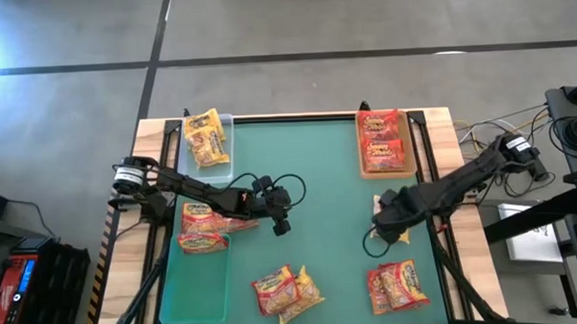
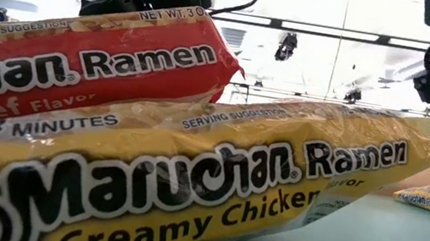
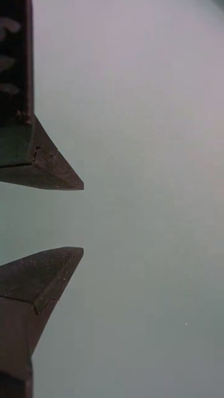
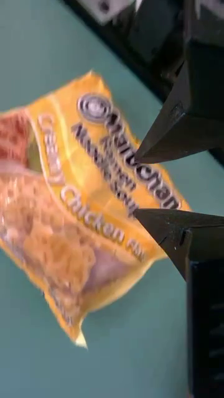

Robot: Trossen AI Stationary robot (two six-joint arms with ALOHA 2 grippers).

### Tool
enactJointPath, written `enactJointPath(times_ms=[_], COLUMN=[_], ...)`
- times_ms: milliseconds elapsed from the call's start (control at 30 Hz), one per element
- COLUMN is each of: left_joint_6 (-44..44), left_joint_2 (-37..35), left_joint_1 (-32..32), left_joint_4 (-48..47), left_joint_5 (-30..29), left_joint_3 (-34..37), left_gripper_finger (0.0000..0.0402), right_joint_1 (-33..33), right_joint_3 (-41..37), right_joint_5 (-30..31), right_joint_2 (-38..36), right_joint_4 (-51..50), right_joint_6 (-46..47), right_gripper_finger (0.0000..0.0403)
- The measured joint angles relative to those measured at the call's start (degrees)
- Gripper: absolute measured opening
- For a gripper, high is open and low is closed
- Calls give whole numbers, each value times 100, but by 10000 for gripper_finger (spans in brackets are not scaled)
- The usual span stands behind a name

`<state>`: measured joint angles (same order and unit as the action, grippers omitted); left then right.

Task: Sort Maruchan noodles
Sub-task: Put the yellow noodle pack into the transparent bin

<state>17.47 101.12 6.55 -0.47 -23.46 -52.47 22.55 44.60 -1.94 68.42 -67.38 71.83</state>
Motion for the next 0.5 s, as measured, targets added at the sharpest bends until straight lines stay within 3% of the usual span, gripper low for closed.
enactJointPath(times_ms=[233,500], left_joint_6=[45,66], left_joint_2=[0,2], left_joint_1=[0,0], left_joint_4=[2,0], left_joint_5=[2,19], left_joint_3=[0,0], left_gripper_finger=[142,142], right_joint_1=[83,84], right_joint_3=[-131,-592], right_joint_5=[11,33], right_joint_2=[31,11], right_joint_4=[319,1438], right_joint_6=[-167,-289], right_gripper_finger=[118,118])
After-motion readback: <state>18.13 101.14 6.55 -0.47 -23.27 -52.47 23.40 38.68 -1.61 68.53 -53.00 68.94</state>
